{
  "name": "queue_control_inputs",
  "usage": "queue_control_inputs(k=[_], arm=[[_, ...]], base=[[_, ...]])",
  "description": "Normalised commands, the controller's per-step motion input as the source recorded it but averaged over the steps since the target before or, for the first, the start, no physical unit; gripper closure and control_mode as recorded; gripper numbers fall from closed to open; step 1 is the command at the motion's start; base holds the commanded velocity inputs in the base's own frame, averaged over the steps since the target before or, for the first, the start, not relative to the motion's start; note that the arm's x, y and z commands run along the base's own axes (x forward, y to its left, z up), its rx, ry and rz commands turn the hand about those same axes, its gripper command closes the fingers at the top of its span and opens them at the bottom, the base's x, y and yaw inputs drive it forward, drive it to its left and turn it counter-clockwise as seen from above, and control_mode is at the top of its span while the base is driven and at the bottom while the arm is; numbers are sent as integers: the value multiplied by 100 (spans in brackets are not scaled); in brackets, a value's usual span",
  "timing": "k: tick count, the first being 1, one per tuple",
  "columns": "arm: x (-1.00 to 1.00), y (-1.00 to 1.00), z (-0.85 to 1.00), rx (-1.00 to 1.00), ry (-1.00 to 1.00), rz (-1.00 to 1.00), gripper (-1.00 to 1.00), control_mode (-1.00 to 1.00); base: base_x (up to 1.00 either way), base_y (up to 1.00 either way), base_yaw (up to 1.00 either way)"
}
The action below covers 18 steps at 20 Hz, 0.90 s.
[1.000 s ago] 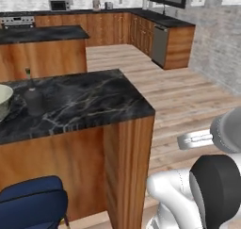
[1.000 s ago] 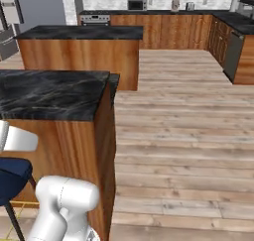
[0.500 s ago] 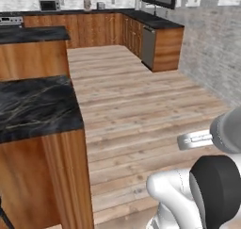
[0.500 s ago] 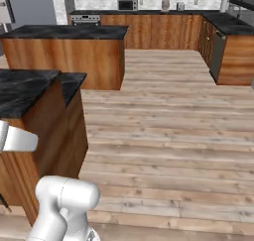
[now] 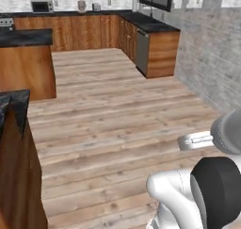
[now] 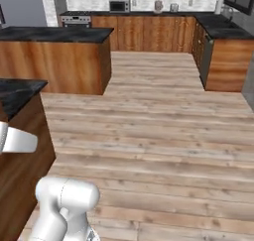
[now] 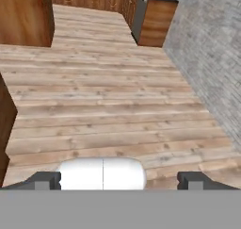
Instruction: There is a bowl on the dining counter. Grab a lemon wedge from the fridge and place it in the bowl. Then get the liquor bottle and glass cup from the cabinet and place them next to the bowl.
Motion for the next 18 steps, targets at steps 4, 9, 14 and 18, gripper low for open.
queue_control_inputs(k=[4, 9, 14, 18], arm=[[0, 0, 0, 0, 0, 0, -100, 100], [0, 0, 0, 0, 0, 0, -100, 100], [0, 0, 0, 0, 0, 0, -100, 100], [0, 0, 0, 0, 0, 0, -100, 100]], base=[[100, -81, 12], [100, -65, 13], [100, -55, 12], [100, -46, 7]])
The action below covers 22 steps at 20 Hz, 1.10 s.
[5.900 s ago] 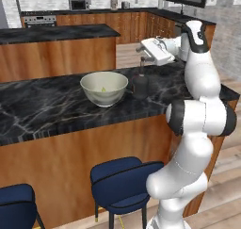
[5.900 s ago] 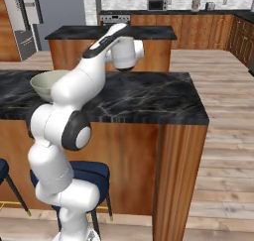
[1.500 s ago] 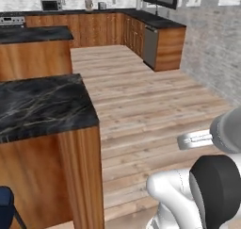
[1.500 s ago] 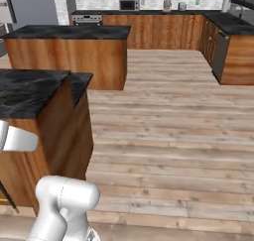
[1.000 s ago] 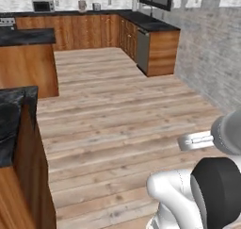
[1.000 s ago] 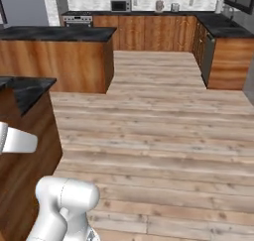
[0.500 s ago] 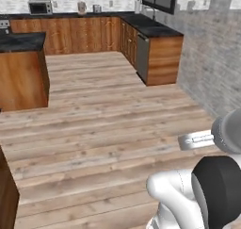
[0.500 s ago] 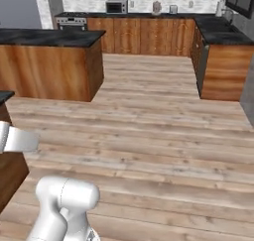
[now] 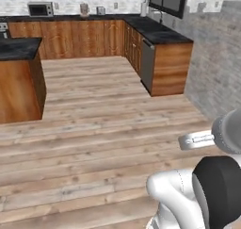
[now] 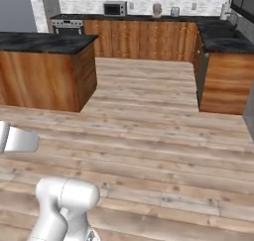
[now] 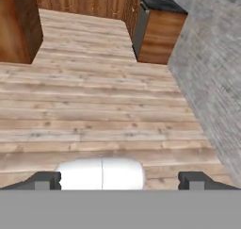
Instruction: There is a bowl on the dining counter. Grab a lemon wedge from the fridge and place it in the bowl. Then get the liquor bottle and glass cup from the cabinet and place them next to the bowl.
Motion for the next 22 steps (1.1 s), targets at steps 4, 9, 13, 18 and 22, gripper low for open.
queue_control_inputs(k=[4, 9, 13, 18, 22], arm=[[0, 0, 0, 0, 0, 0, -100, 100], [0, 0, 0, 0, 0, 0, -100, 100], [0, 0, 0, 0, 0, 0, -100, 100], [0, 0, 0, 0, 0, 0, -100, 100], [0, 0, 0, 0, 0, 0, -100, 100]], base=[[100, -35, 0], [100, -20, 0], [100, -8, 0], [100, -10, 0], [100, -15, -1]])
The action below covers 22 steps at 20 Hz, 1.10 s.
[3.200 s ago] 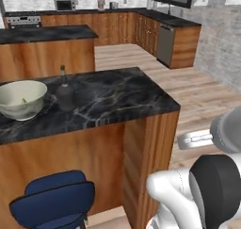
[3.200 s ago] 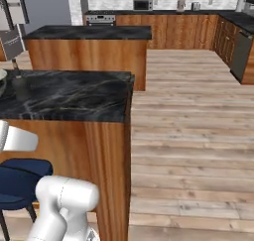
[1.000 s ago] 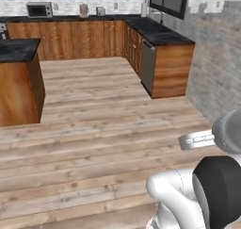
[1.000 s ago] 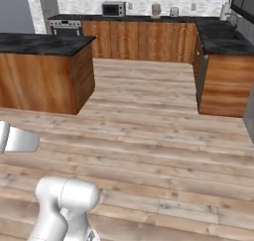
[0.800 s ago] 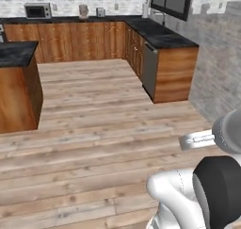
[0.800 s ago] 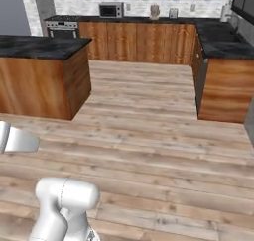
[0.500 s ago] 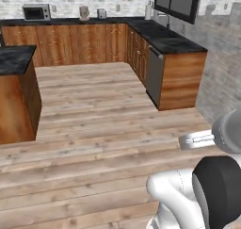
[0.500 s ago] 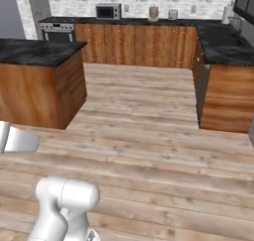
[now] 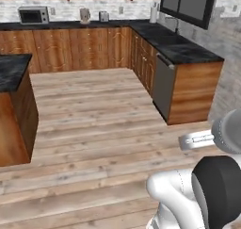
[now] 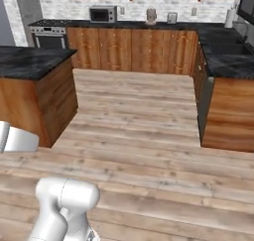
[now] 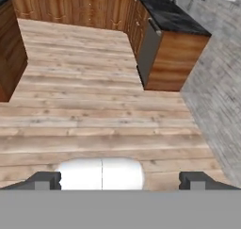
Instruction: There is a bowl on the dining counter. Grab a lemon wedge from the fridge and place it in the bowl. Then get the liquor bottle and glass cup from the cabinet and place them next to the bowl.
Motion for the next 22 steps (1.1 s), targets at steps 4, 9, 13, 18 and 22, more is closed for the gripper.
queue_control_inputs(k=[4, 9, 13, 18, 22], arm=[[0, 0, 0, 0, 0, 0, -100, 100], [0, 0, 0, 0, 0, 0, -100, 100], [0, 0, 0, 0, 0, 0, -100, 100], [0, 0, 0, 0, 0, 0, -100, 100], [0, 0, 0, 0, 0, 0, -100, 100]], base=[[100, -18, -3], [100, -20, -4], [100, -20, -4], [100, -19, -5], [100, -17, -5]])
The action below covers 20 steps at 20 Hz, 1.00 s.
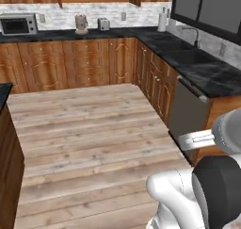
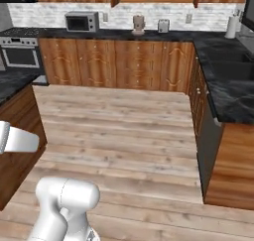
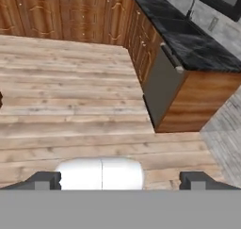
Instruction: There is a bowl on the dining counter. Grab a lemon wedge from the fridge and place it in the bowl. Then get the liquor bottle and glass cup from the cabinet and place them next to the bowl.
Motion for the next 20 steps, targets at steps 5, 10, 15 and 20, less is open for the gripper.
queue_control_inputs(k=[5, 10, 15, 20], arm=[[0, 0, 0, 0, 0, 0, -100, 100], [0, 0, 0, 0, 0, 0, -100, 100], [0, 0, 0, 0, 0, 0, -100, 100], [0, 0, 0, 0, 0, 0, -100, 100]], base=[[100, -15, -4], [100, -8, -5], [100, -3, -6], [100, 0, -4]])
